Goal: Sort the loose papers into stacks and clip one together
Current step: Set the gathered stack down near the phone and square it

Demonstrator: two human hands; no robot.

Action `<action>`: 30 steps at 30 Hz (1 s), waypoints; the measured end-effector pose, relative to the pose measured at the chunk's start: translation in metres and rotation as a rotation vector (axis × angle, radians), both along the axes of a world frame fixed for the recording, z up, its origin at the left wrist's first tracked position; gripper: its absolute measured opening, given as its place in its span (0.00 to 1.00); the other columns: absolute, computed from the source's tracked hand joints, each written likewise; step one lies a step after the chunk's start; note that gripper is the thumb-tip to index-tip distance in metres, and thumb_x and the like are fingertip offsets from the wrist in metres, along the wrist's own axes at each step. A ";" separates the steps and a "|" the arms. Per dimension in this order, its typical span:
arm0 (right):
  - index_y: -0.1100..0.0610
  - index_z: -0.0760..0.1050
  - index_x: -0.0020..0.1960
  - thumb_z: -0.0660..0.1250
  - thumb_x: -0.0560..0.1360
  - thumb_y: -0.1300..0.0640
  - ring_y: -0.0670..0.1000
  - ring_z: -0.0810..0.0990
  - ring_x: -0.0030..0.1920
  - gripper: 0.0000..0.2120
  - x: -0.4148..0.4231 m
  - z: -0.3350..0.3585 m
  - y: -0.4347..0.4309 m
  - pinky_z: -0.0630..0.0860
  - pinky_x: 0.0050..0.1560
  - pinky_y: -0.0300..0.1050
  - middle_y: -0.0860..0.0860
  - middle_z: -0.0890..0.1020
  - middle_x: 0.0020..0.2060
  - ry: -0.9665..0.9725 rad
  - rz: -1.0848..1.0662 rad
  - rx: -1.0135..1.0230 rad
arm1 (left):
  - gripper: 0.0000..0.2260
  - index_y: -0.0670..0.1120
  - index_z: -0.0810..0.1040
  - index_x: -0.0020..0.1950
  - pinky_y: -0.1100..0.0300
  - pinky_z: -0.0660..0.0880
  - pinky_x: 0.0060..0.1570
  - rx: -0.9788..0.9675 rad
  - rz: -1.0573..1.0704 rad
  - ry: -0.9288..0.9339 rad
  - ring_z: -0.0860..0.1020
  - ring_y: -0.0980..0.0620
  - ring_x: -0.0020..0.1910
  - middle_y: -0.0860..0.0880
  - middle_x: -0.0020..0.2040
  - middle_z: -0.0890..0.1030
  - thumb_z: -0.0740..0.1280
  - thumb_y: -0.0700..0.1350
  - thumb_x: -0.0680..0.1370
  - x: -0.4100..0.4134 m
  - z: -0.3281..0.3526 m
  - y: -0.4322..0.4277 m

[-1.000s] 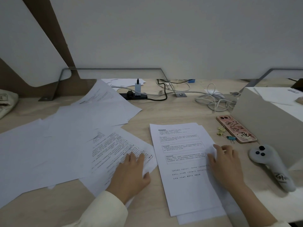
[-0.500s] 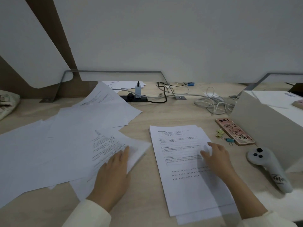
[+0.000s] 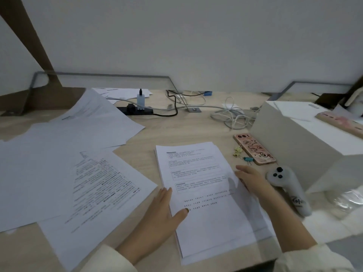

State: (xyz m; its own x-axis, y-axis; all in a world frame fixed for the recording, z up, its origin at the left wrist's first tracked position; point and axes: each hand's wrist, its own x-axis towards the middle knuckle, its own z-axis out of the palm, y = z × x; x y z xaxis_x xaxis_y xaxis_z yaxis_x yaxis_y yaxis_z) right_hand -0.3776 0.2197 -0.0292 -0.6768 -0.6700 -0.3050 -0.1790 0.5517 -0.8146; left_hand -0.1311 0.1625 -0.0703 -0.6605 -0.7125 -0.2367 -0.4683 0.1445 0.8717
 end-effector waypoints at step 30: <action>0.56 0.74 0.62 0.61 0.76 0.58 0.53 0.76 0.54 0.15 0.014 -0.005 0.032 0.72 0.56 0.48 0.53 0.79 0.55 0.114 -0.013 0.018 | 0.22 0.50 0.83 0.47 0.54 0.81 0.44 -0.868 -0.399 -0.306 0.82 0.55 0.52 0.53 0.51 0.85 0.57 0.61 0.68 0.011 0.002 0.052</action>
State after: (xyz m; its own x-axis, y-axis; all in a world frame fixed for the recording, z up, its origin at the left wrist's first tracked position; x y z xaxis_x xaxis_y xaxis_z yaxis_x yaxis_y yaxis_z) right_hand -0.3636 0.2517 -0.0346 -0.7160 -0.6563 -0.2379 -0.2626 0.5690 -0.7793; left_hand -0.1204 0.2144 -0.0684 -0.8866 -0.4586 0.0599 -0.4331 0.8687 0.2404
